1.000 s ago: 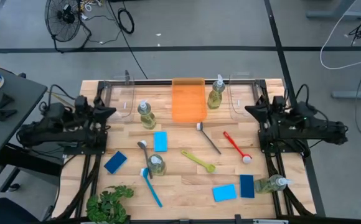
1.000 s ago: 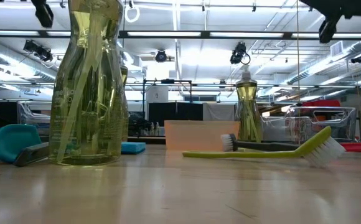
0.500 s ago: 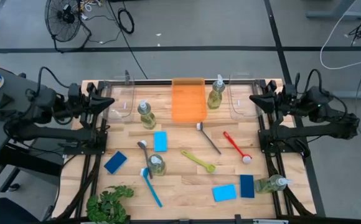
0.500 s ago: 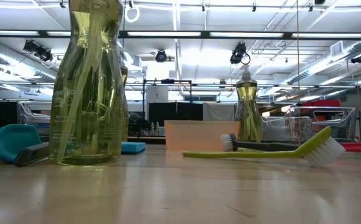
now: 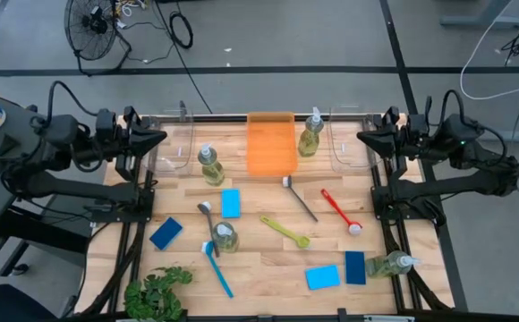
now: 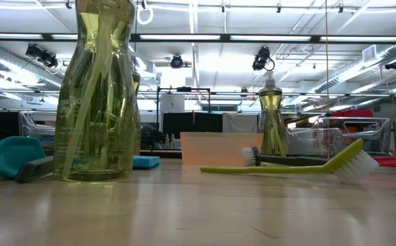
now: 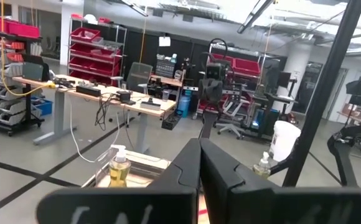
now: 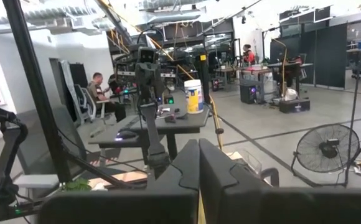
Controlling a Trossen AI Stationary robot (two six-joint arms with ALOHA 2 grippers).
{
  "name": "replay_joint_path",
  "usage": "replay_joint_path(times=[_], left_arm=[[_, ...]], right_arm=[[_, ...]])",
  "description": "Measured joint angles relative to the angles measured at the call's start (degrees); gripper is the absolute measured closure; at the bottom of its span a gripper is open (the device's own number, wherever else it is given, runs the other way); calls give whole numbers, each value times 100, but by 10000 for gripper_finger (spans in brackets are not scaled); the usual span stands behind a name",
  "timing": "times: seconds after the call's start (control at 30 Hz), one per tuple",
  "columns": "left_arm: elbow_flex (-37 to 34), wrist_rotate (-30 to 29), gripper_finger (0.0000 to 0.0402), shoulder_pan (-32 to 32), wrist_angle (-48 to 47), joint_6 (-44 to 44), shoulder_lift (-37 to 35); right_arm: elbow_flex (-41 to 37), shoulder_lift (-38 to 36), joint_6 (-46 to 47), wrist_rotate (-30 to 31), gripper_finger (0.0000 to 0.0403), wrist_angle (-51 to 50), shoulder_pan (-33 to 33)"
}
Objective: Pick & Place Kitchen Sink Supplies
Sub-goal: Put the yellow dish soap into the right transparent bin
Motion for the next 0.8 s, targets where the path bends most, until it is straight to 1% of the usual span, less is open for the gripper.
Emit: replay_joint_path(times=[0.2,0.47,0.67,0.8], left_arm=[[-16,-28,390,0,-37,-67,47],[-21,-34,390,0,-28,-367,209],[-22,-40,390,0,-35,-367,347],[-23,-40,390,0,-31,-367,473]], right_arm=[[0,25,-100,251,397,-337,0],[0,27,-85,258,396,-537,1],[0,43,-79,255,396,-539,1],[0,88,135,253,396,-569,1]])
